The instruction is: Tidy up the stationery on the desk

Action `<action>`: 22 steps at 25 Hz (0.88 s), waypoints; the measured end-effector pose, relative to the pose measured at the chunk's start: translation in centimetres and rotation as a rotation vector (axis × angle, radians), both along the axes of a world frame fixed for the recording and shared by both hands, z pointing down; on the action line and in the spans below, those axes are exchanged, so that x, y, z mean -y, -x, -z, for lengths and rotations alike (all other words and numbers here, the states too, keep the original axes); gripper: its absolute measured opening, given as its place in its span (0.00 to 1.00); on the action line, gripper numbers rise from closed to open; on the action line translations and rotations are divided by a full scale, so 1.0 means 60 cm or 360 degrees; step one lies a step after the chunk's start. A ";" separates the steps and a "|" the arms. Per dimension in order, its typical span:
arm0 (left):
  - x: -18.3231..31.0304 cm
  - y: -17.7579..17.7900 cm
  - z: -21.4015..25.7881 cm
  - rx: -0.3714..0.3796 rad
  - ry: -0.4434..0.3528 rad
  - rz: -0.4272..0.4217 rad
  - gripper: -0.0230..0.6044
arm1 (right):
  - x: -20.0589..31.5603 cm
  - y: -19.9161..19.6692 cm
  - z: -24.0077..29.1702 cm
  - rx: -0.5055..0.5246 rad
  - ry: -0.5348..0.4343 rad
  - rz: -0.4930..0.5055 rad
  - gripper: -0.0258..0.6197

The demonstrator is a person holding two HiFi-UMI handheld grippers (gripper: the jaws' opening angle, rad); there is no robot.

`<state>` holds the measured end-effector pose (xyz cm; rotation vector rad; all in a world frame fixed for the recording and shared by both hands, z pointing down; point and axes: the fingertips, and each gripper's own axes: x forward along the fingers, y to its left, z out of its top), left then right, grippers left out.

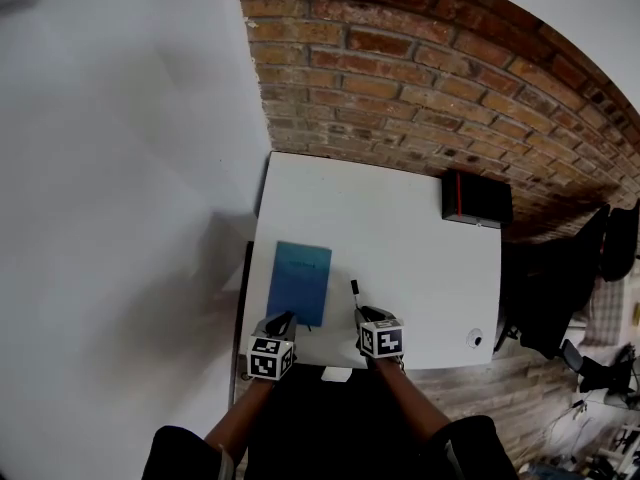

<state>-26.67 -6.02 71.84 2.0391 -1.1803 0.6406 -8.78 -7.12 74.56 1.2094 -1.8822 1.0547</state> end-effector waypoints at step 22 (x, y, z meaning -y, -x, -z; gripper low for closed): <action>-0.008 0.047 -0.003 0.0008 0.0014 0.0060 0.11 | 0.035 0.075 -0.004 0.0349 0.0108 -0.0277 0.15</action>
